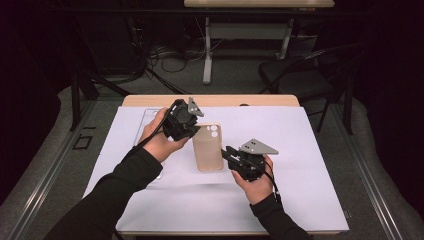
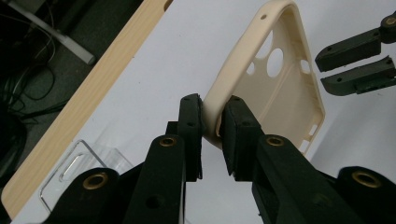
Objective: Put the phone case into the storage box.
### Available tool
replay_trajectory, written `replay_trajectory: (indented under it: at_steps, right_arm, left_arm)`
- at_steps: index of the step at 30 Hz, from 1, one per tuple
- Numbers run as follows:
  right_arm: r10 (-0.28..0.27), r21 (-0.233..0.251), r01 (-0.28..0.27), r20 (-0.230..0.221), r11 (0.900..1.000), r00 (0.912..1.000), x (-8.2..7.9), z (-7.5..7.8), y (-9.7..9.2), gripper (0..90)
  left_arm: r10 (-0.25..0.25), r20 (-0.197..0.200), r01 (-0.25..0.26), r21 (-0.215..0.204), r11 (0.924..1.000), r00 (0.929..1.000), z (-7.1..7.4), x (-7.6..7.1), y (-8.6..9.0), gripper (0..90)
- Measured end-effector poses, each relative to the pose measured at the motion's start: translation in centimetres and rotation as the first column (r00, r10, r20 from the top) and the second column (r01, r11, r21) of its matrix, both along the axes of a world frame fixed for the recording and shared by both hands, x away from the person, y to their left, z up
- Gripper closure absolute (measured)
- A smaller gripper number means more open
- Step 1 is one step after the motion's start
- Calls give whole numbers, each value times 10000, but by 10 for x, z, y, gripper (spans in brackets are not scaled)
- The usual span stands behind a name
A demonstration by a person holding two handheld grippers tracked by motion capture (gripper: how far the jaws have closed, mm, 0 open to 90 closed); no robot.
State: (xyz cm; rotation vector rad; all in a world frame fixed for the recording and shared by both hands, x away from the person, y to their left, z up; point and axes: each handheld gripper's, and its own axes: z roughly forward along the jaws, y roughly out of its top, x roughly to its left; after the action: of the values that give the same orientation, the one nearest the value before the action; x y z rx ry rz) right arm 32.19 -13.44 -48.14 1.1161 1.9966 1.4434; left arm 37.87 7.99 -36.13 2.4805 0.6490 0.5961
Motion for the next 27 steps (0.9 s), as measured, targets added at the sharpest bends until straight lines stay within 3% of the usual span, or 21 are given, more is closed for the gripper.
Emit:
replay_trajectory:
  at_steps: [5,16,23,27]
  right_arm:
    - [22,37,-22,-115,10000,9999,1,0,0,667]
    - [65,-277,-70,-159,9996,9999,3,-1,-3,603]
    - [-14,-610,1,-205,9981,9998,2,-2,-7,597]
    - [-95,-559,75,-360,9984,9993,2,-4,-10,581]
  left_arm:
    - [-15,138,15,-63,10000,9999,-1,2,4,793]
    - [-53,450,63,-230,9997,9990,-3,8,17,791]
    - [-281,798,280,17,9996,9964,-4,11,25,791]
    - [-380,968,381,5,9993,9946,-2,12,29,790]
